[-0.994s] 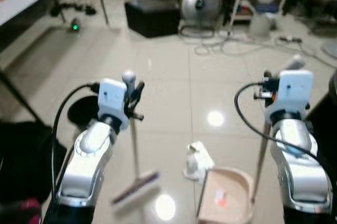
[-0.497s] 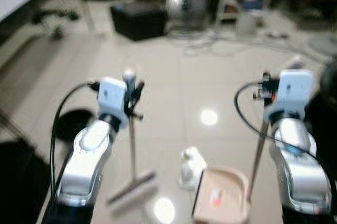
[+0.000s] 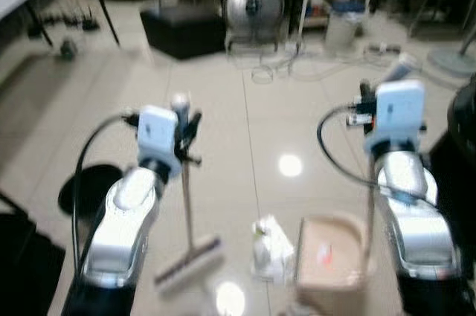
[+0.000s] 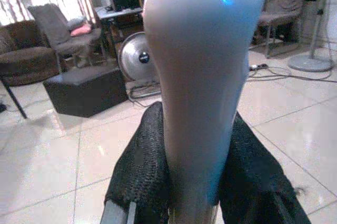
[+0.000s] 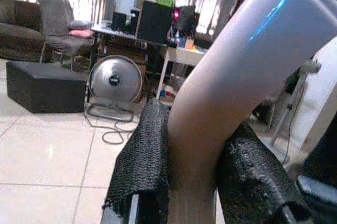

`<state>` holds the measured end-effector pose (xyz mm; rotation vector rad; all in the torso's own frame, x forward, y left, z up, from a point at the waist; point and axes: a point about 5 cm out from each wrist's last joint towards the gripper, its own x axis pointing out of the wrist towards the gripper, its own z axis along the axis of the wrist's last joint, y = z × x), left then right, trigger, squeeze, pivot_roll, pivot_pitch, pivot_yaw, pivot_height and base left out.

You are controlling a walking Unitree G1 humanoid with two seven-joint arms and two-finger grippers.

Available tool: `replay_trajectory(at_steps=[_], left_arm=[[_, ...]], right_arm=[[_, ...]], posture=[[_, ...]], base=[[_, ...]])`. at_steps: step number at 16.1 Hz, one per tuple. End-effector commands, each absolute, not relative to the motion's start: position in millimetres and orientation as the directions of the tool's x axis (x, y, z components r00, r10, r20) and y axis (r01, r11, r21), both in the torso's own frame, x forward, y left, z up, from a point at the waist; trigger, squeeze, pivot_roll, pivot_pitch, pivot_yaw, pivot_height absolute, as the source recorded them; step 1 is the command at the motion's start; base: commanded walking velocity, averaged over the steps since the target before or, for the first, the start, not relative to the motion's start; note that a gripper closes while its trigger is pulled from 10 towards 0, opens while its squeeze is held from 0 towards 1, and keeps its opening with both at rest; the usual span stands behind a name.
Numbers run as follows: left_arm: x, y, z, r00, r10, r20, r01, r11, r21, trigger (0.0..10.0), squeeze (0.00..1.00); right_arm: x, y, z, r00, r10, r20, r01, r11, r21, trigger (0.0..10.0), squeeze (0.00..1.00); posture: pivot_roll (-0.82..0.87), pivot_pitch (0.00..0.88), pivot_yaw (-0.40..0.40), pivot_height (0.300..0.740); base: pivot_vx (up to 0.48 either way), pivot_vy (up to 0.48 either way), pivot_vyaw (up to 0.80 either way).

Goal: Sweep floor

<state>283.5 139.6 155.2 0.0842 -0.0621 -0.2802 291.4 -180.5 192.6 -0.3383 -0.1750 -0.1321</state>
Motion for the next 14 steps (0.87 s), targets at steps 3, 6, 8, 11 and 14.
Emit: replay_trajectory(at_steps=[3,6,8,11,14], left_arm=[[281.4,137.7,163.1,0.957,-0.273,0.094,0.266,0.961,0.081,10.0,0.00],[287.7,136.3,161.4,0.968,-0.238,0.086,0.232,0.970,0.067,10.0,0.00],[290.5,134.1,165.0,0.964,-0.223,0.147,0.211,0.973,0.094,10.0,0.00],[296.1,141.8,168.4,0.967,-0.120,0.224,0.109,0.992,0.059,10.0,0.00],[305.0,142.8,169.9,0.959,-0.151,0.241,0.142,0.988,0.054,10.0,0.00]], right_arm=[[297.3,-178.7,198.8,0.965,-0.063,0.256,0.150,0.929,-0.339,10.0,0.00],[301.1,-181.4,192.6,0.963,-0.034,0.268,0.116,0.948,-0.297,10.0,0.00],[301.9,-184.0,191.4,0.957,-0.007,0.289,0.092,0.956,-0.280,10.0,0.00],[309.8,-186.5,179.4,0.961,0.011,0.278,0.076,0.951,-0.300,10.0,0.00],[316.0,-184.8,180.9,0.948,0.032,0.315,0.062,0.957,-0.284,10.0,0.00]], posture=[[-0.08,0.073,0.018,0.740],[-0.09,0.098,0.028,0.740],[-0.08,0.146,0.026,0.740],[-0.05,0.214,0.033,0.740],[-0.02,0.307,0.061,0.740]], base=[[0.372,0.000,0.00],[0.117,0.000,0.00],[0.000,0.000,0.00],[0.000,0.000,0.00],[0.000,0.000,0.00]])
